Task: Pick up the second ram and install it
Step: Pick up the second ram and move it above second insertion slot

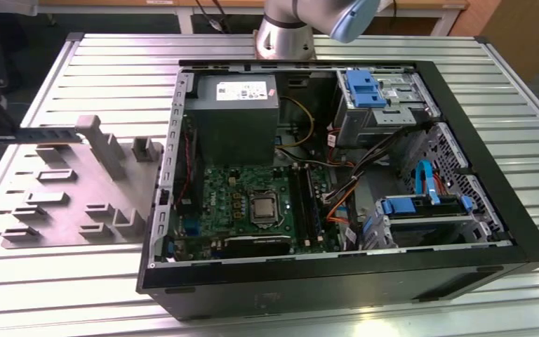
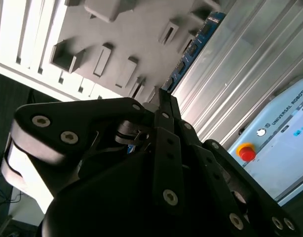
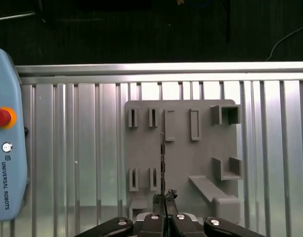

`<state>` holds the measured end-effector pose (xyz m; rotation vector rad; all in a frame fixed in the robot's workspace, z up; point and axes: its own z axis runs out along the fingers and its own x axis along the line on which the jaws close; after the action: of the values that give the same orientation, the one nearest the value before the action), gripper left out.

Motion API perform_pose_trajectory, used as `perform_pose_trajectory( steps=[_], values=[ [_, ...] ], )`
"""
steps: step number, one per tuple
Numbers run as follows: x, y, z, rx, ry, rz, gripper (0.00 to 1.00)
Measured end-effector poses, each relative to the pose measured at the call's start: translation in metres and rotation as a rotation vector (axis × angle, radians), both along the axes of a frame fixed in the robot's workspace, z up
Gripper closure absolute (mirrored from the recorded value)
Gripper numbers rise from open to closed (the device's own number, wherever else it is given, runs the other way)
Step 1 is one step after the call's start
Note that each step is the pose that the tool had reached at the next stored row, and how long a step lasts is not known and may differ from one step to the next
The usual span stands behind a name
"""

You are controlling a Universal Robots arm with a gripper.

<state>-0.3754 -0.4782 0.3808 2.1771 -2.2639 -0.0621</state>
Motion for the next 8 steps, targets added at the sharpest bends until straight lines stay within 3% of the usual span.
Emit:
perform_pose_trajectory(
  steps=[8],
  values=[
    [0.035,0.0000,0.0000,0.0000,0.0000,0.000,0.88]
  ],
)
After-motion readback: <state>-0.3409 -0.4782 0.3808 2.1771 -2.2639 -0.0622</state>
